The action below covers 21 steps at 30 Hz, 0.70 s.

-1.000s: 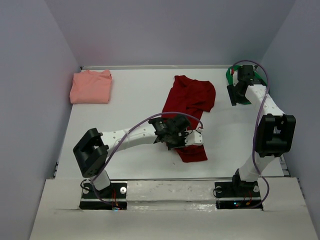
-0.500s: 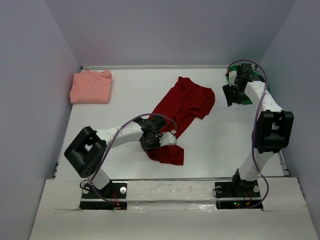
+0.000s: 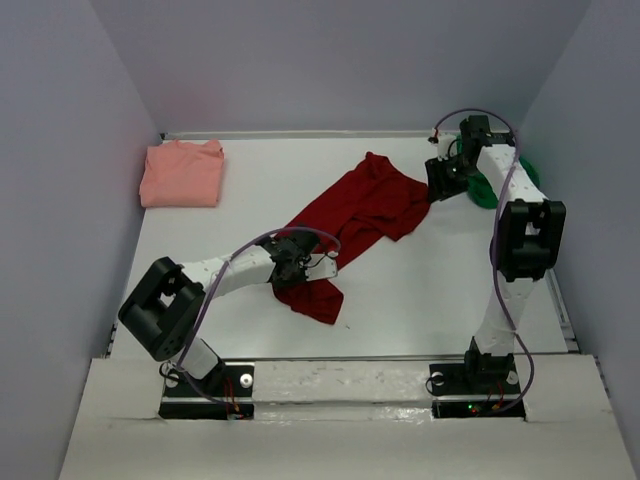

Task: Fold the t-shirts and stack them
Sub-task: Flatten out the tshirt

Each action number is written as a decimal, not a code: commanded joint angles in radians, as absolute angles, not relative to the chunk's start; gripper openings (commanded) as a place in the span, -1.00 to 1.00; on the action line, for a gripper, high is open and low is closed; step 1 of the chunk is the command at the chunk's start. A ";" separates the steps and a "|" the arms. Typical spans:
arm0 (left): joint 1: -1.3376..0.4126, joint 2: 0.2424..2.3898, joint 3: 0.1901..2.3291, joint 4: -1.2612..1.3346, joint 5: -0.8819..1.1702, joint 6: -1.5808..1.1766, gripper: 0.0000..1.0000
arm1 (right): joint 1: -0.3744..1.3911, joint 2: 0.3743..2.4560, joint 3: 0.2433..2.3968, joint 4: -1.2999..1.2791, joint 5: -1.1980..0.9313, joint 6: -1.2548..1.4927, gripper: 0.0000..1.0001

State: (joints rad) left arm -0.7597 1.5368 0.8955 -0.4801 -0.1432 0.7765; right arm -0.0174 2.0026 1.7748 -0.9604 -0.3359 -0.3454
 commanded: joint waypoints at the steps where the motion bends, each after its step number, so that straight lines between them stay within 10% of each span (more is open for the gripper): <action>1: -0.743 1.499 0.842 -0.381 -0.334 0.801 -1.00 | 0.017 2.109 1.946 -1.060 -0.491 -0.371 -0.01; 21: -0.652 1.505 0.716 -0.023 -0.799 0.802 -1.00 | 0.114 2.451 2.398 -1.045 -0.569 -0.362 -0.09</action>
